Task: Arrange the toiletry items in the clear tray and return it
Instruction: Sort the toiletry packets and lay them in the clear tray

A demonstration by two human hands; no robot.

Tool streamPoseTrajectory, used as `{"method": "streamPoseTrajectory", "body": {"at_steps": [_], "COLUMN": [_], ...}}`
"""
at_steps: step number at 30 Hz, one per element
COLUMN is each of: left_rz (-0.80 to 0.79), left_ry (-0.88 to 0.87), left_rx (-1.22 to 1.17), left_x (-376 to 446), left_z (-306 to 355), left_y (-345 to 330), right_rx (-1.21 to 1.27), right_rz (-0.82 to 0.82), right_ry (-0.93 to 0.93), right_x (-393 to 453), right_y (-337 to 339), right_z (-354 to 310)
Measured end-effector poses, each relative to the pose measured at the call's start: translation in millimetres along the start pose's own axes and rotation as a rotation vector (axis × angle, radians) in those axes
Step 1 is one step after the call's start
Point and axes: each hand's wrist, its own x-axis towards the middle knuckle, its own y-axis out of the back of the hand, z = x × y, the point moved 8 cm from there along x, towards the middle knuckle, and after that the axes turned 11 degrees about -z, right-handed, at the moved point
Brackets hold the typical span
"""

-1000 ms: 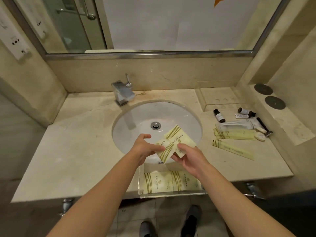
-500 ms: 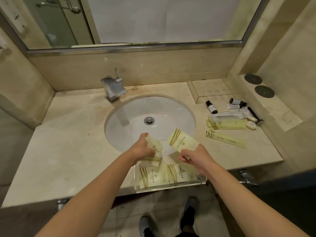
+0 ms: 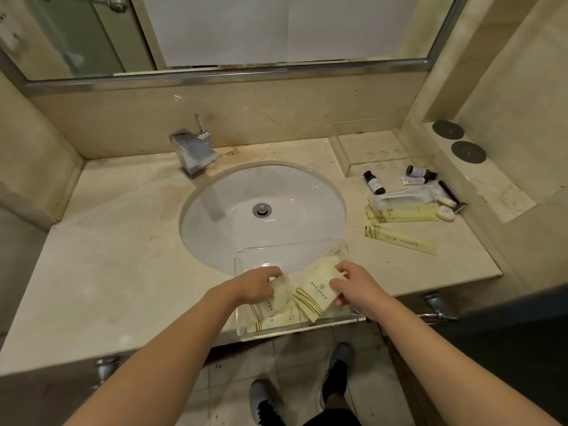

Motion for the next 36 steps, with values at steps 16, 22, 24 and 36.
{"method": "streamPoseTrajectory", "body": {"at_steps": [16,22,24,36], "left_rz": [0.031,0.026,0.015,-0.009], "left_ry": [-0.062,-0.057,-0.04,0.02], "left_rx": [0.266,0.245,0.24,0.288], "left_x": [6.9,4.6,3.9,13.5], "left_z": [7.6,6.3,3.8,7.3], "left_y": [-5.3,-3.9,-4.0,-4.5], "right_rx": [-1.114,-1.284,-1.309,-1.246], "right_rz": [0.139,0.071,-0.01,-0.049], "right_ry": [0.091,0.214,0.301,0.274], "right_x": [-7.0,-0.7,-1.1,4.4], "right_y": [-21.0,-38.3,-45.9,-43.5], "right_z": [-37.0,-39.7,-41.9,-35.0]}}
